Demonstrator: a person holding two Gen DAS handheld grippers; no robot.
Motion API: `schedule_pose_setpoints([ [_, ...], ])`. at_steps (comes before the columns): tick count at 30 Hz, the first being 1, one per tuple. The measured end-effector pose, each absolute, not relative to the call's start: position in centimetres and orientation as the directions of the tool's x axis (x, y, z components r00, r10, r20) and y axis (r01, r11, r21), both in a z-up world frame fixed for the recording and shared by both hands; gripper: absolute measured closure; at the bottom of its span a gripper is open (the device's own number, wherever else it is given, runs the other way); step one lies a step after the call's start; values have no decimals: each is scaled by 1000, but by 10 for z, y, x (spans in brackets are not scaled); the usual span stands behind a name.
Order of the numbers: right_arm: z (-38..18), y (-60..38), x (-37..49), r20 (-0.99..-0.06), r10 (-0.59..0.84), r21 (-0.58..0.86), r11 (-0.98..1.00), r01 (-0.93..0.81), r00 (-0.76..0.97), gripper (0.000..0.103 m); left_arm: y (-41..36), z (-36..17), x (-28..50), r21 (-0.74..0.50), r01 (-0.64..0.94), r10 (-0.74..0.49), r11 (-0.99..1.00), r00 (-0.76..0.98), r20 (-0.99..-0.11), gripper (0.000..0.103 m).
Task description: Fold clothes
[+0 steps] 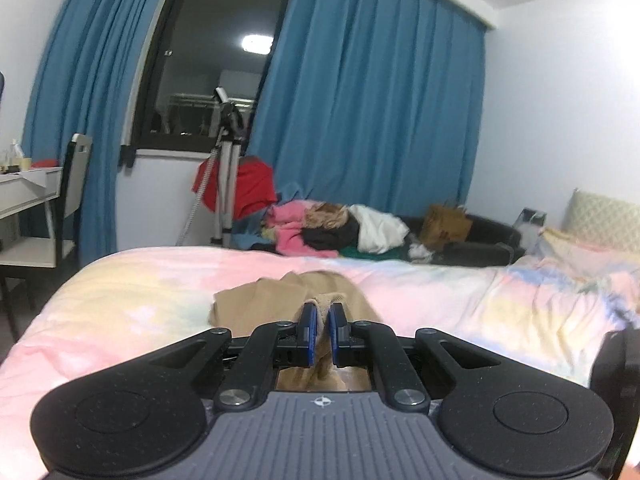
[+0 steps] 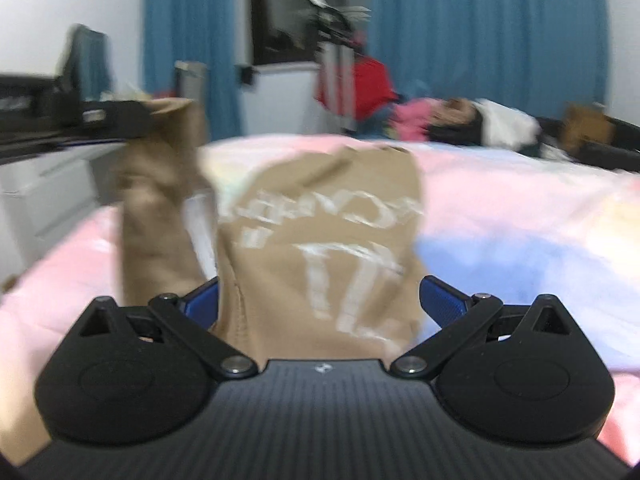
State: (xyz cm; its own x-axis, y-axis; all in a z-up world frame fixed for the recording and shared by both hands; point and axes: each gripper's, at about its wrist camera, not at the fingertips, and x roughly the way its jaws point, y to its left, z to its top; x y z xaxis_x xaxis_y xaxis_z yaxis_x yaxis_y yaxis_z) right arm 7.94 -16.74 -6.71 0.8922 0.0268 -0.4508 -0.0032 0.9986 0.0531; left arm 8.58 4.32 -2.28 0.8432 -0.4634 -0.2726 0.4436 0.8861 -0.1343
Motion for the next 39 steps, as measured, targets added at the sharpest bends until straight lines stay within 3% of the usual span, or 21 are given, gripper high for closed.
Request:
schedule_pose_setpoints([
  [5, -65, -200, 74, -480, -42, 113, 988, 109, 876, 0, 46, -25, 83, -179, 457, -491, 871, 824, -283, 95],
  [8, -67, -198, 71, -494, -54, 66, 993, 99, 868, 0, 43, -21, 68, -170, 505, -532, 846, 821, -210, 96],
  [14, -88, -187, 81, -625, 4, 55, 998, 39, 781, 0, 46, -12, 41, -170, 560, -575, 811, 817, -52, 96],
  [16, -88, -193, 82, -623, -24, 74, 993, 89, 782, 0, 47, -11, 36, -190, 545, -561, 816, 827, -38, 96],
  [19, -70, -205, 68, -507, -155, 57, 976, 212, 848, 0, 51, -6, 32, -199, 524, -538, 828, 842, -24, 96],
  [23, -43, -220, 41, -295, -325, 64, 932, 358, 899, 0, 53, -3, 31, -193, 517, -534, 834, 844, -43, 96],
  [25, -38, -223, 35, -241, -364, 45, 922, 385, 900, 0, 49, -1, 31, -178, 518, -535, 837, 843, -61, 96],
  [27, -41, -224, 44, -295, -348, -4, 932, 363, 890, 0, 44, -2, 32, -165, 513, -530, 842, 844, -83, 96],
  [31, -76, -234, 82, -589, -191, 26, 967, 255, 785, 0, 41, -2, 38, -164, 493, -514, 855, 849, -128, 96],
  [32, -82, -238, 85, -608, -191, 48, 960, 276, 771, 0, 40, -3, 40, -165, 489, -512, 856, 847, -145, 96],
  [34, -80, -240, 86, -585, -226, 47, 949, 311, 779, 0, 37, -6, 42, -155, 478, -501, 864, 845, -186, 96],
  [39, -53, -241, 69, -416, -272, 84, 938, 335, 868, 0, 25, -24, 50, -119, 466, -479, 877, 827, -294, 94],
])
